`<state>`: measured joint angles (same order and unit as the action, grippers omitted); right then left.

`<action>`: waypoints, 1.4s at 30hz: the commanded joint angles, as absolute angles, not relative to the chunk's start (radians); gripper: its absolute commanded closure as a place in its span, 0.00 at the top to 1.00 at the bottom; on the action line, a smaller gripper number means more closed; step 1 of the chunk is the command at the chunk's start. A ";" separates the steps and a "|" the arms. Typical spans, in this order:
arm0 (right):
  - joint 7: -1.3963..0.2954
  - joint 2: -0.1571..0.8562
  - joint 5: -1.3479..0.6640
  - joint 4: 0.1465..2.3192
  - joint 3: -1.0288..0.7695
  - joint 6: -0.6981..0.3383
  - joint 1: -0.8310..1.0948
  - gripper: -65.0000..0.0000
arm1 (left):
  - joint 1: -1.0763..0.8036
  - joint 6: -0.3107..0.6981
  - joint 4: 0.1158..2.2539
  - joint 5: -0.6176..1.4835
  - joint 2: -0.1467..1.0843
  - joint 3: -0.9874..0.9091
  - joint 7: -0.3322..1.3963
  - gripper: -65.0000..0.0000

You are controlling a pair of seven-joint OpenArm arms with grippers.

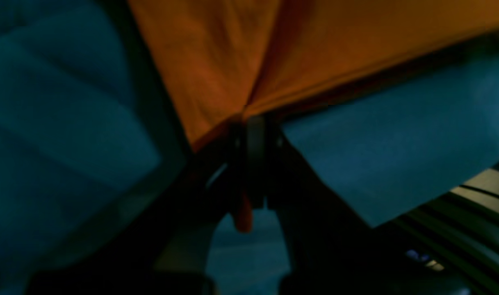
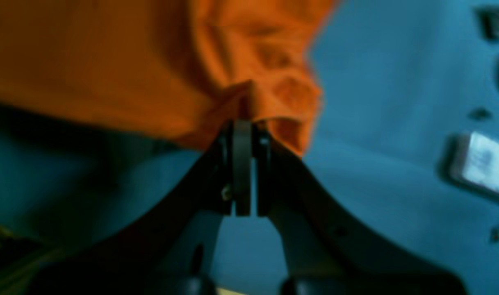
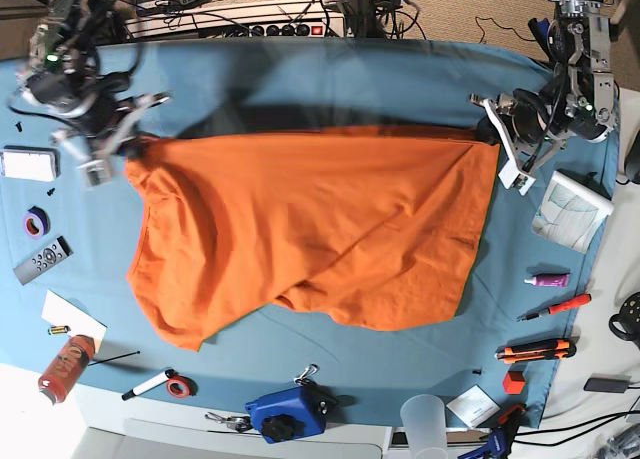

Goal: Layout the t-shirt on the table in an organized manner, then fold the t-shirt properly
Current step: 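Lift the shirt with both grippers, shake it, and lay it flat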

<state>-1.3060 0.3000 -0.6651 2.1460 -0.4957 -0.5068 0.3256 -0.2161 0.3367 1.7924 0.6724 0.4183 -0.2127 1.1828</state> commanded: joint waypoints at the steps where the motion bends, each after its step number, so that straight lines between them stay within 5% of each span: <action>1: -1.335 0.305 -0.739 2.162 -0.513 -0.568 0.346 0.00 | -0.217 0.332 1.805 0.650 0.432 -0.220 1.224 0.00; 3: -1.396 0.308 -0.821 2.162 -0.524 -0.659 0.382 0.00 | -0.217 0.332 1.817 0.650 0.432 -0.221 1.243 0.00; 9: -1.381 0.308 -0.831 2.162 -0.604 -0.605 0.470 0.00 | -0.261 0.332 1.917 0.650 0.432 -0.221 1.260 0.00; 12: -1.396 0.311 -0.937 2.162 -0.622 -0.698 0.497 0.00 | -0.302 0.332 1.999 0.630 0.432 -0.221 1.259 0.00; 17: -1.396 0.308 -0.908 2.162 -0.670 -0.643 0.546 0.00 | -0.387 0.317 2.082 0.570 0.432 -0.221 1.258 0.00; 29: -1.396 0.311 -0.922 2.162 -0.719 -0.698 0.596 0.00 | -0.536 0.307 2.088 0.527 0.432 -0.228 1.199 0.00; 34: -1.271 0.346 -0.827 2.162 -0.721 -0.698 0.503 0.00 | -0.420 0.314 2.088 0.512 0.432 -0.228 1.126 0.00; 42: -0.946 0.385 -0.572 2.098 -0.721 -0.604 0.081 0.00 | -0.037 0.310 2.056 0.424 0.432 -0.228 0.847 0.00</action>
